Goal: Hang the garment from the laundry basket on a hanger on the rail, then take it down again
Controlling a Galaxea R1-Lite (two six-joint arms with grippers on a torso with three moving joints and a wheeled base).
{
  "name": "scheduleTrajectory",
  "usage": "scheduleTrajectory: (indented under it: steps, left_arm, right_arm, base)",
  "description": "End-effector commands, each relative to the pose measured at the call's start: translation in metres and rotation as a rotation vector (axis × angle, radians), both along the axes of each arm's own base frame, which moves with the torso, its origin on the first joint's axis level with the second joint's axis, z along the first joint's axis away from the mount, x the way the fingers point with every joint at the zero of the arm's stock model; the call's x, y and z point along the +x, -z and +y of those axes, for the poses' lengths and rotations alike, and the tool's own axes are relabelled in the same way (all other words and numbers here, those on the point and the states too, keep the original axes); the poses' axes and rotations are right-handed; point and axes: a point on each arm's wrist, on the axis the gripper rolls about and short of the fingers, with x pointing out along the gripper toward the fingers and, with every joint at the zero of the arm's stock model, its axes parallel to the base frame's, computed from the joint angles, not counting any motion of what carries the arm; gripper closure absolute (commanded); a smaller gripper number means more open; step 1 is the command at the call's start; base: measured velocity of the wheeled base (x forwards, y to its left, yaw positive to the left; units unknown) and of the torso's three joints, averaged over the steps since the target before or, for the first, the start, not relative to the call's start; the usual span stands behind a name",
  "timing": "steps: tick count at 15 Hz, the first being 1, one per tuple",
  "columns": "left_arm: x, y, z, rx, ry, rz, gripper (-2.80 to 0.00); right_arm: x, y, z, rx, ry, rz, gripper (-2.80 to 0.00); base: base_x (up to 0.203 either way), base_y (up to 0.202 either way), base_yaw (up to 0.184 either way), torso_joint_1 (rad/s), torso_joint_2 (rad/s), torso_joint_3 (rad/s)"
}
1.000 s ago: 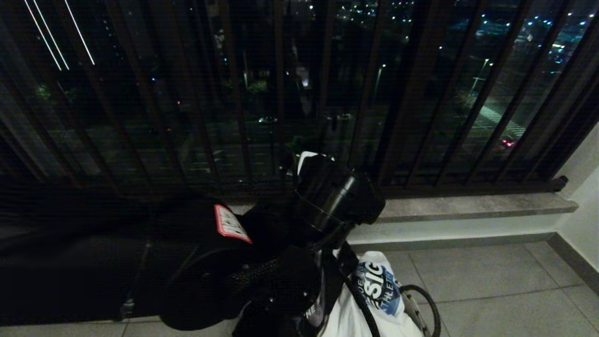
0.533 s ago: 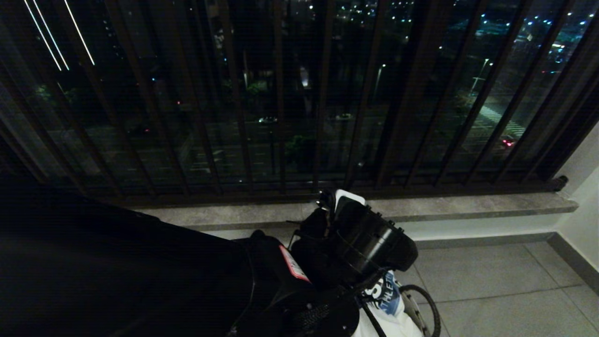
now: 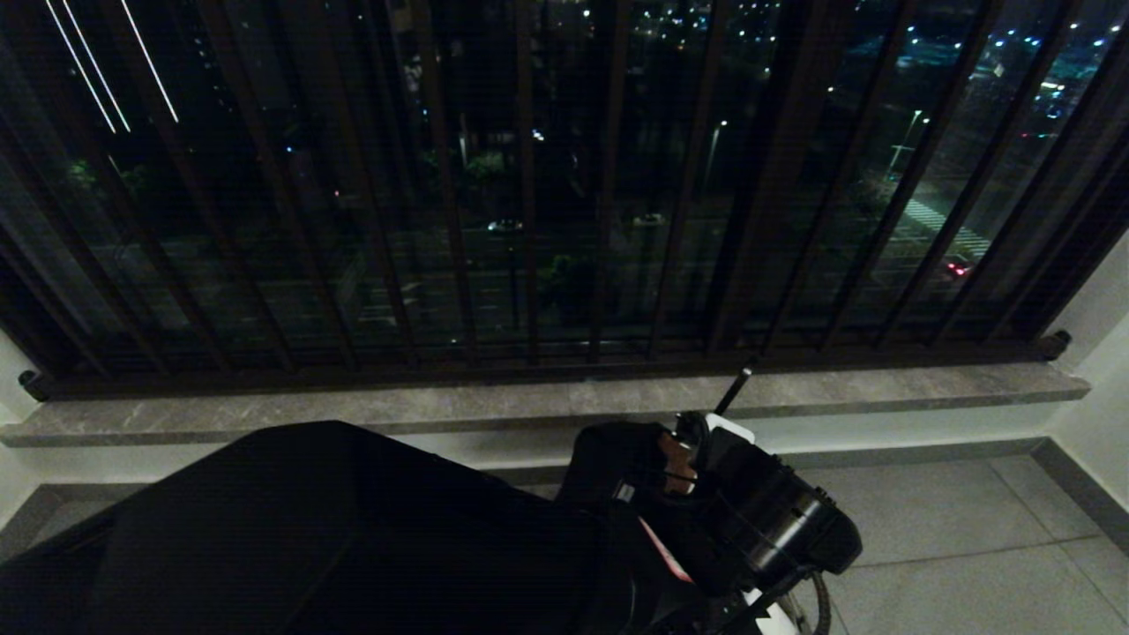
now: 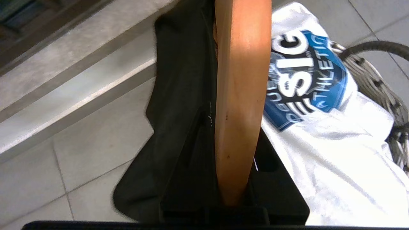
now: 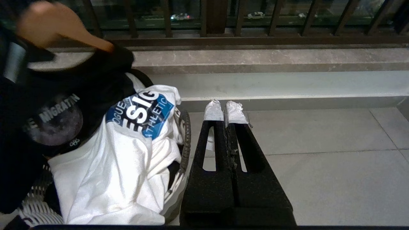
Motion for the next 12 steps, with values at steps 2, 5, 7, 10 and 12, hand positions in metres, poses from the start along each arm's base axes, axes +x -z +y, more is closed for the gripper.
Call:
scheduleTrajectory:
  steps: [2,5,7,10,12]
  left_arm:
    - [-0.002,0.028,-0.018,0.044,0.022,0.016,0.0]
    - [0.0,0.047,-0.032,0.067,0.037,0.02,0.0]
    - [-0.003,0.055,-0.042,0.067,0.087,0.042,0.0]
    - [-0.001,0.064,-0.054,0.07,0.119,0.043,0.0]
    - [0.0,0.074,-0.061,0.079,0.128,0.041,0.0]
  right_arm:
    - [0.0,0.0,0.0,0.0,0.0,-0.001,0.0]
    - [0.0,0.0,0.0,0.0,0.0,-0.001,0.0]
    - [0.0,0.0,0.0,0.0,0.0,-0.001,0.0]
    - [0.0,0.0,0.0,0.0,0.0,-0.001,0.0]
    - [0.0,0.0,0.0,0.0,0.0,-0.001,0.0]
  base:
    - [0.0,0.0,0.0,0.0,0.0,0.0]
    - [0.0,0.0,0.0,0.0,0.0,0.0]
    - [0.0,0.0,0.0,0.0,0.0,0.0]
    - [0.0,0.0,0.0,0.0,0.0,0.0]
    - [0.0,0.0,0.0,0.0,0.0,0.0]
